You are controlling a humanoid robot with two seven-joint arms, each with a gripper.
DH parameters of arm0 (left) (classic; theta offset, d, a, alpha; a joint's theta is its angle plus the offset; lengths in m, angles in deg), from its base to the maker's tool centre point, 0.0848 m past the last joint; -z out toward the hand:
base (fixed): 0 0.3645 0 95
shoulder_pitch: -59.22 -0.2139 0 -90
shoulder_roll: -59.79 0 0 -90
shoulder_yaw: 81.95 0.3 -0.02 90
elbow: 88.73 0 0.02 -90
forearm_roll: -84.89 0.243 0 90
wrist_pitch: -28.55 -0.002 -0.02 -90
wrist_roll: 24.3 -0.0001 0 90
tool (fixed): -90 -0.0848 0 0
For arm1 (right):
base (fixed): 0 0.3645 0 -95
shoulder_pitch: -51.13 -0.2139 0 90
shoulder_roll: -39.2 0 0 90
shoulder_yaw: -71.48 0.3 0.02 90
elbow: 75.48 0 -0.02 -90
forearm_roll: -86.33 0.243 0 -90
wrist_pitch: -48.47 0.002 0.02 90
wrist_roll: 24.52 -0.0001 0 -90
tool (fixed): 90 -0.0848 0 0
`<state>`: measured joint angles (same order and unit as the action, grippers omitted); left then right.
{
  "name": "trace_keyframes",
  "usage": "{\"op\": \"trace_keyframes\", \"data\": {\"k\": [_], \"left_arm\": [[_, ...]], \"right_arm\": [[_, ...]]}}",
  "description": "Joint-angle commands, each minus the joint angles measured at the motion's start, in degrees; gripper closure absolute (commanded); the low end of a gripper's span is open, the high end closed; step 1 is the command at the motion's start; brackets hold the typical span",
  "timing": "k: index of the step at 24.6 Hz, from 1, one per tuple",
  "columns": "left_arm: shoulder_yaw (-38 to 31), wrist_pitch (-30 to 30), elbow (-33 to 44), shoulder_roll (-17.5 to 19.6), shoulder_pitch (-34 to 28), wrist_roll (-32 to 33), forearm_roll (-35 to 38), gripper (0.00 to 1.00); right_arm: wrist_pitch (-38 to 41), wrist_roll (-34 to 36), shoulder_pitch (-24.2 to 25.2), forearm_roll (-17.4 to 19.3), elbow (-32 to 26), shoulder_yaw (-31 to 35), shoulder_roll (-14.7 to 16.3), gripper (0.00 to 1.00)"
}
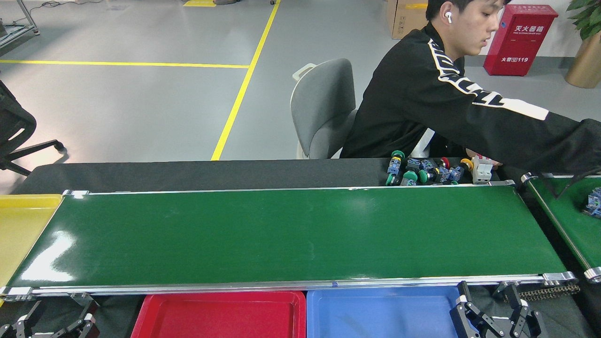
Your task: Pick switch part from conveyor to tray
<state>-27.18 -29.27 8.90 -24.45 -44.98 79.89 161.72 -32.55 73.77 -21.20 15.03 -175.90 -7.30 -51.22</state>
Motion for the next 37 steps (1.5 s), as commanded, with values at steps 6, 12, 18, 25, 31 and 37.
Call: {"op": "trace_keyframes", "data": {"k": [6, 12, 18, 25, 31, 37], "left_arm": [[-0.5, 0.0, 1.6, -0.1, 0.5, -0.6, -1.1, 0.0], [-0.3, 0.4, 1.3, 0.6, 0.4, -0.6, -4.3, 0.0], [-0.3, 0.3, 1.4, 0.2, 0.2, -0.7, -4.2, 0.0], [0.2, 0.4, 1.4, 0.8, 0.0, -0.7, -2.4, 0.0], [0.3, 0.5, 1.6, 0.8, 0.0, -0.7, -2.5, 0.0], [-0.3, 0.4, 1.4, 2.5, -0.4, -0.7, -2.5, 0.0]], "right_arm": [[0.3, 0.0, -0.5, -0.1, -0.7, 0.1, -0.1, 0.0], [0.3, -1.2, -0.5, -0.1, -0.6, 0.1, -0.1, 0.0], [0.2, -1.3, -0.5, -0.1, -0.7, 0.2, -0.2, 0.0], [-3.5, -3.3, -2.1, -0.1, -0.6, 0.1, 0.1, 0.0], [-3.7, -4.0, -2.3, 0.0, -0.2, 0.2, 0.0, 0.0], [-3.7, -4.0, -2.3, 0.1, -0.2, 0.2, 0.0, 0.0]]}}
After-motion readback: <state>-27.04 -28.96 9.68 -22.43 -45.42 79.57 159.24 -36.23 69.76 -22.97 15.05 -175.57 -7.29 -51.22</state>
